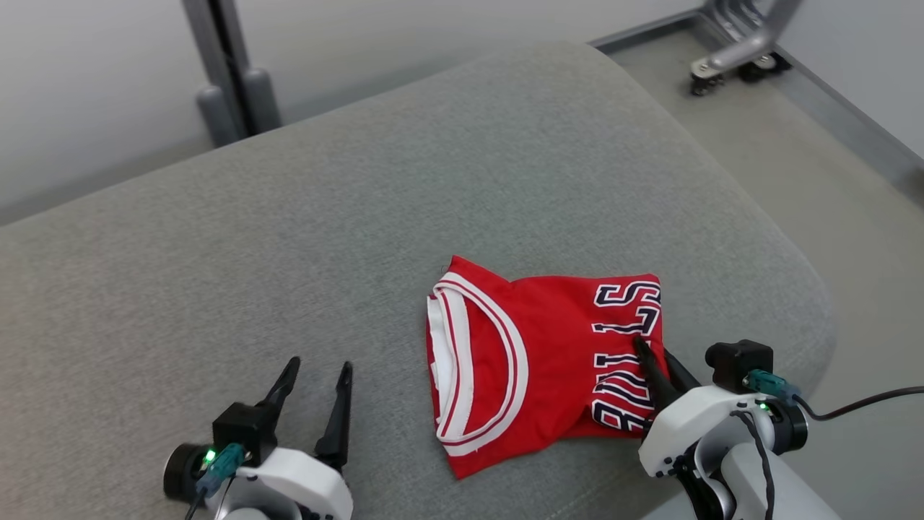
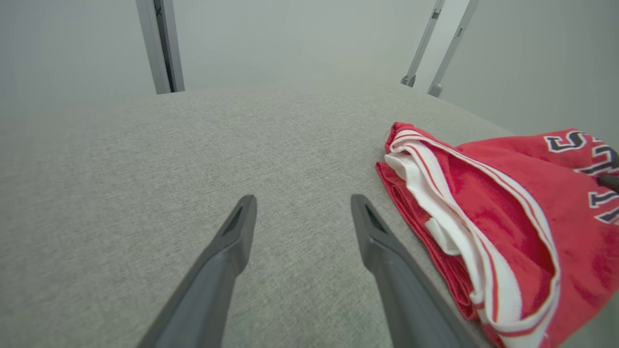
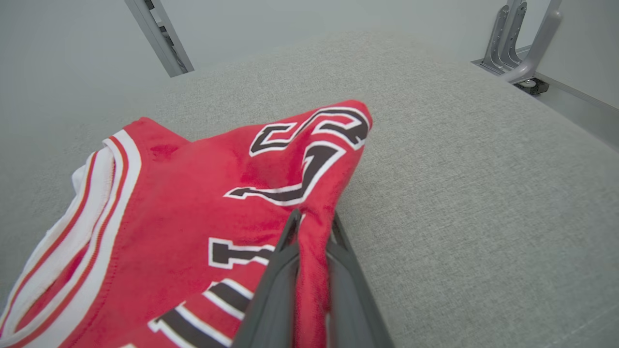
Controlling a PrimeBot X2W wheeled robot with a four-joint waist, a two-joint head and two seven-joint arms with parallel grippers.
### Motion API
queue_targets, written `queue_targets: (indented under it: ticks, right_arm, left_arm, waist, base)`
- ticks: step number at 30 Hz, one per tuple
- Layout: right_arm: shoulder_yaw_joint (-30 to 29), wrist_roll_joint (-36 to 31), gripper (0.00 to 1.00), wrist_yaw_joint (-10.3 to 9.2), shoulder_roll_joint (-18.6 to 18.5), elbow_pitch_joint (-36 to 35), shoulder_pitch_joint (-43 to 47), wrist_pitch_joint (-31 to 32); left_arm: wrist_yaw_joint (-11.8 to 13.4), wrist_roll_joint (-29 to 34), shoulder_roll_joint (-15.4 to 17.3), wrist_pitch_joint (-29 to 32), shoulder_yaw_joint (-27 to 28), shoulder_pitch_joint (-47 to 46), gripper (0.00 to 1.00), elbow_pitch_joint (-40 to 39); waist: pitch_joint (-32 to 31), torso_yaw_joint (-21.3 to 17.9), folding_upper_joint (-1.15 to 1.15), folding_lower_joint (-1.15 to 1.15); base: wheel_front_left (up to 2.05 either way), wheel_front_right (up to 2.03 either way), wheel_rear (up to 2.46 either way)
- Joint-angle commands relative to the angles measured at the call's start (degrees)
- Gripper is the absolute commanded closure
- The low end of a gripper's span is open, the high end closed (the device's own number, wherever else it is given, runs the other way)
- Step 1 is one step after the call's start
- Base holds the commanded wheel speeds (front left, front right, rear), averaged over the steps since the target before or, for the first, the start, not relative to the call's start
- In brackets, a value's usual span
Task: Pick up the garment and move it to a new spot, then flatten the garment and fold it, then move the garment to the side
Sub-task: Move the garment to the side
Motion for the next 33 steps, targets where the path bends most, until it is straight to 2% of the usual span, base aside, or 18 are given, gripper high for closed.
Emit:
queue_targets:
  ticks: [1,8,15,18,24,30,31,32,33]
  right_arm:
    - [-0.1,-0.3,1.00,-0.02,-0.3,-1.0,0.1,-0.4]
    - [-2.2,-4.1,1.00,-0.02,-0.3,-0.5,-3.1,-0.4]
    - [-9.1,-10.1,1.00,-0.02,-2.2,3.2,-12.5,-0.4]
    - [-14.7,-13.2,1.00,-0.03,-4.8,5.7,-17.9,-0.4]
    - [-28.8,-21.8,1.00,-0.02,-12.9,11.5,-25.8,-0.4]
    - [-43.0,-32.5,1.00,-0.02,-18.0,14.5,-28.2,-0.3]
    - [-46.1,-34.3,0.67,-0.02,-18.4,14.5,-28.1,-0.3]
    - [-46.1,-34.3,0.67,-0.02,-18.4,14.5,-28.1,-0.3]
    - [-48.7,-36.5,0.26,-0.02,-18.6,14.1,-27.7,-0.3]
  left_arm:
    - [-0.5,0.6,0.3,-0.1,-0.6,-1.5,0.00,-0.3]
    - [-0.7,1.9,0.3,-0.1,-1.5,-3.1,0.00,-0.1]
    - [-1.6,4.9,0.4,-0.1,-1.4,-5.7,0.00,-1.5]
    - [-2.1,6.2,0.5,-0.1,-0.9,-6.9,0.00,-2.4]
    - [-3.0,7.9,0.5,-0.1,-0.4,-9.4,0.00,-3.9]
    - [-3.1,8.1,0.5,0.0,0.6,-9.6,0.00,-4.0]
    - [-3.1,8.2,0.5,0.0,0.7,-9.6,0.00,-4.0]
    - [-3.1,8.2,0.5,0.0,0.7,-9.6,0.00,-4.0]
    - [-3.1,8.3,0.5,0.0,0.8,-9.6,0.00,-4.0]
  waist:
    - [1.9,-2.3,0.00,0.00]
    - [4.6,-1.2,0.00,0.00]
    - [9.1,5.8,0.00,0.00]
    - [11.2,9.6,0.00,0.00]
    - [14.5,17.0,0.00,0.00]
    - [15.6,20.9,0.00,0.00]
    - [15.7,21.1,0.00,0.00]
    - [15.7,21.1,0.00,0.00]
    - [15.8,21.3,0.00,0.00]
  base:
    - [0.00,0.00,0.00]
    - [0.00,0.00,0.00]
    - [0.00,0.00,0.00]
    - [0.00,0.00,0.00]
    - [0.00,0.00,0.00]
    - [0.00,0.00,0.00]
    - [0.00,0.00,0.00]
    - [0.00,0.00,0.00]
    - [0.00,0.00,0.00]
